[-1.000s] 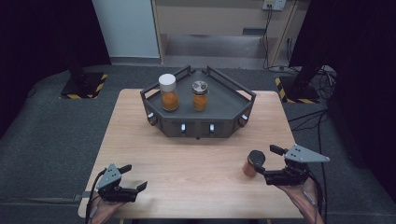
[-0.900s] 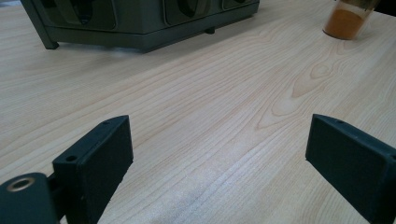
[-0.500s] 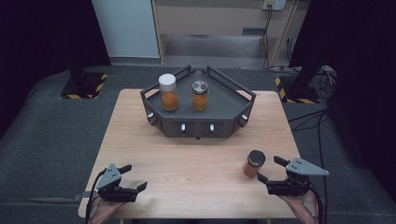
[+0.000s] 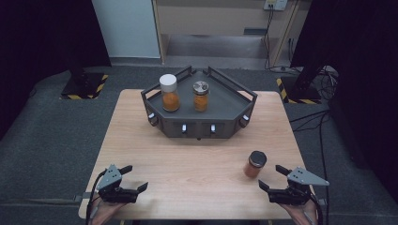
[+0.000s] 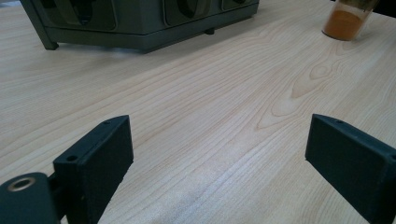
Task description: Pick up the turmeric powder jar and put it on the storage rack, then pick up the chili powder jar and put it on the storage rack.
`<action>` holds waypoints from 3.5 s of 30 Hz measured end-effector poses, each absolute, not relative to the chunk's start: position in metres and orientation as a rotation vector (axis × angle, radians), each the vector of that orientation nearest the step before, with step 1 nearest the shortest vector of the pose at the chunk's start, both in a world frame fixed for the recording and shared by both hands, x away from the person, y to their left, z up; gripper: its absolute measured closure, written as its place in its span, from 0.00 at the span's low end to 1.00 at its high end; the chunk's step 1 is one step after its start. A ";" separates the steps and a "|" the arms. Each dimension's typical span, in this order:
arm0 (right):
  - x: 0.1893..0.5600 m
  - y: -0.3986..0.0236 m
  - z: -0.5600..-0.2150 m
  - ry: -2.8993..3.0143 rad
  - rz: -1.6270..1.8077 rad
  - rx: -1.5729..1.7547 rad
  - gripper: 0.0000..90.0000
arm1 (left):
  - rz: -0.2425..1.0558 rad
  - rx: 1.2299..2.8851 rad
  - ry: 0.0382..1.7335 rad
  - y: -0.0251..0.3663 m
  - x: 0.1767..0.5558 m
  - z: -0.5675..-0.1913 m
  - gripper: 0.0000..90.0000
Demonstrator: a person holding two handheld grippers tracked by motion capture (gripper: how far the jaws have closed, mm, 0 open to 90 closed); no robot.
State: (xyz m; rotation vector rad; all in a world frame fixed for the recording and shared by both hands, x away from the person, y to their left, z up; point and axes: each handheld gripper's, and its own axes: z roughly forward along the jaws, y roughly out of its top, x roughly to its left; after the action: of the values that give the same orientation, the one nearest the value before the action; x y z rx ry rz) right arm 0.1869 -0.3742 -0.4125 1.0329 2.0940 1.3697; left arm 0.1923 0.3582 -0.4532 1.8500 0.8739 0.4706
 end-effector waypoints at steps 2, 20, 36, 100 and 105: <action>0.186 -0.375 -0.414 2.092 1.369 1.028 0.12 | 0.470 1.848 0.875 0.359 0.192 -0.453 0.07; 0.184 -0.372 -0.423 2.099 1.362 0.977 0.12 | 0.461 1.854 0.853 0.359 0.193 -0.453 0.08; 0.184 -0.376 -0.424 2.100 1.374 0.988 0.12 | 0.458 1.873 0.839 0.355 0.195 -0.452 0.08; 0.209 -0.374 -0.390 2.083 1.345 1.026 0.11 | 0.453 1.882 0.846 0.353 0.199 -0.452 0.08; 0.216 -0.371 -0.390 2.102 1.322 1.033 0.11 | 0.454 1.884 0.845 0.353 0.198 -0.451 0.08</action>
State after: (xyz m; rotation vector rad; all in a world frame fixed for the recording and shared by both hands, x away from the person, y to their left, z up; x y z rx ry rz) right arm 0.2165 -0.3710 -0.3895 1.0327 2.1020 1.3221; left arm 0.1985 0.3532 -0.4513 1.8836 0.8450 0.4539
